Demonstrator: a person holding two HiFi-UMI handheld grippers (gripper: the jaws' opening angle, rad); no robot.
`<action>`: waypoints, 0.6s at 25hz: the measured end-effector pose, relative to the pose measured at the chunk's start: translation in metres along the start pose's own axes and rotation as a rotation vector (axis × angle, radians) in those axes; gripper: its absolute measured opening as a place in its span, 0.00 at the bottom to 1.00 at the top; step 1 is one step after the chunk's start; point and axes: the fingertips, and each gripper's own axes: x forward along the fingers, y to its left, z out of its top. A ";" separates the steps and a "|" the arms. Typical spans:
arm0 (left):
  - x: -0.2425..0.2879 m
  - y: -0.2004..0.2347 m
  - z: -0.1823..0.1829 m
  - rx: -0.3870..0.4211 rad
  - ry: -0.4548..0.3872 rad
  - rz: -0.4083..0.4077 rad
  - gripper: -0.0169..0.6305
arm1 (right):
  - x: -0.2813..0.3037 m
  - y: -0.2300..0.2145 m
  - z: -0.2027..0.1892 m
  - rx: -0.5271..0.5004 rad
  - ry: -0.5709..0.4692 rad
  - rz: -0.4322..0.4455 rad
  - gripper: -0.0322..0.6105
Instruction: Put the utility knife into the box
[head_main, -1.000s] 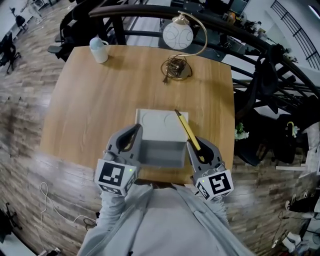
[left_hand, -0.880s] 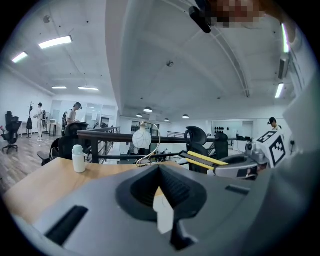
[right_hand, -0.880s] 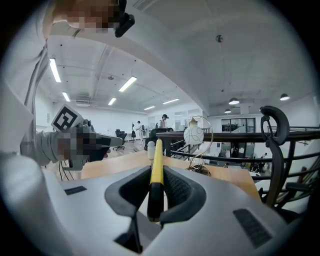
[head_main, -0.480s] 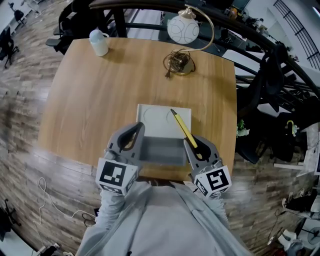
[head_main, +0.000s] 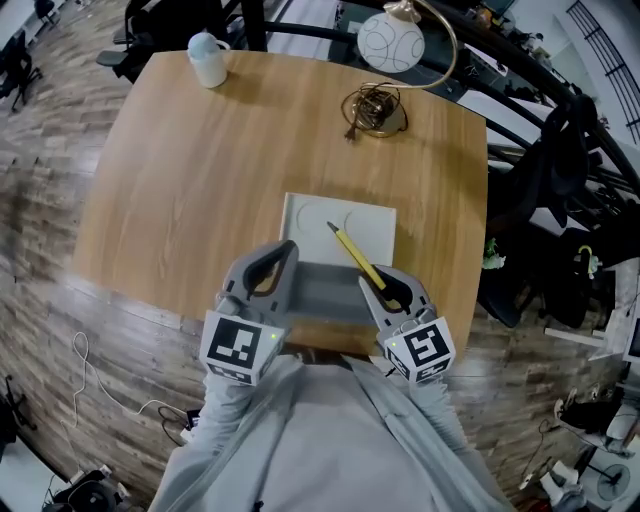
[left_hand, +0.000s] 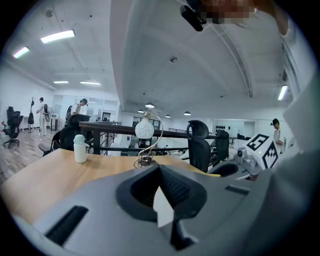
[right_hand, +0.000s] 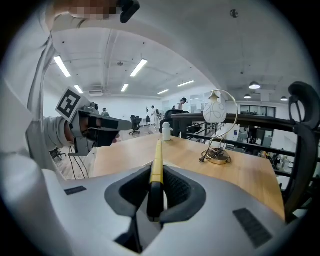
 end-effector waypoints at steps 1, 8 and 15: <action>0.000 0.001 -0.003 0.006 0.003 0.000 0.05 | 0.004 0.003 -0.005 -0.003 0.014 0.020 0.18; -0.002 0.011 -0.017 -0.019 0.028 0.019 0.05 | 0.024 0.027 -0.042 -0.042 0.123 0.173 0.18; -0.002 0.018 -0.026 -0.016 0.040 0.029 0.05 | 0.034 0.044 -0.071 -0.063 0.201 0.296 0.18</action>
